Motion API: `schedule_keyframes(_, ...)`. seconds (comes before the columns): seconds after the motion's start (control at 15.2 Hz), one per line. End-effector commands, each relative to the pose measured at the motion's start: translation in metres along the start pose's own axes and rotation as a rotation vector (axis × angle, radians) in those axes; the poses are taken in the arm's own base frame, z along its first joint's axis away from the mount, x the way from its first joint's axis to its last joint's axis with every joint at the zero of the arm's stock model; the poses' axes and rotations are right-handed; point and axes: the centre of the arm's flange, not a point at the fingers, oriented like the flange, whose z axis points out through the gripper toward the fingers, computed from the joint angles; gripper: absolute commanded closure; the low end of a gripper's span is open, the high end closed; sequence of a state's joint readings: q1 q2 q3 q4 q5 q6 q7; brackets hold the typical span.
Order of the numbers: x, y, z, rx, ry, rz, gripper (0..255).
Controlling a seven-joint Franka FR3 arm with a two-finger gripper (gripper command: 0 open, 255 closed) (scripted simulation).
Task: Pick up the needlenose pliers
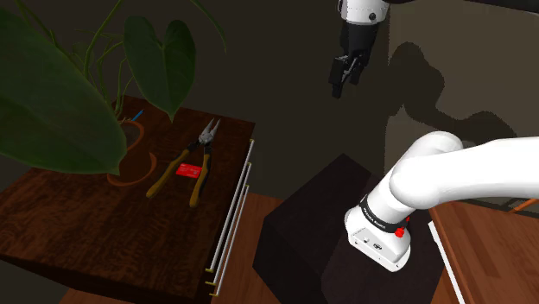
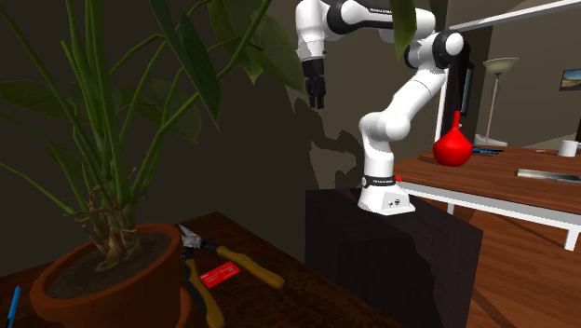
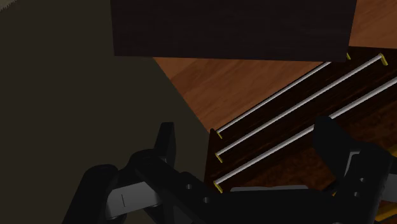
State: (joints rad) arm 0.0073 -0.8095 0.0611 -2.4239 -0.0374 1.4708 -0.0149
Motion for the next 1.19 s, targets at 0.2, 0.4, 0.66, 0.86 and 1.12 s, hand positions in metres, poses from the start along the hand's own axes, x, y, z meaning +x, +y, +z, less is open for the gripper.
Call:
schedule_keyframes(0.2, 0.025, -0.018, 0.022, 0.006, 0.01, 0.018, 0)
schedule_keyframes(0.4, 0.051, -0.036, 0.044, 0.012, 0.019, 0.036, 0)
schedule_keyframes(0.66, 0.086, -0.059, 0.073, 0.019, 0.032, 0.059, 0)
schedule_keyframes(0.86, 0.112, -0.076, 0.095, 0.025, 0.042, 0.077, 0)
schedule_keyframes(1.12, 0.149, -0.098, 0.122, 0.033, 0.055, 0.101, 0)
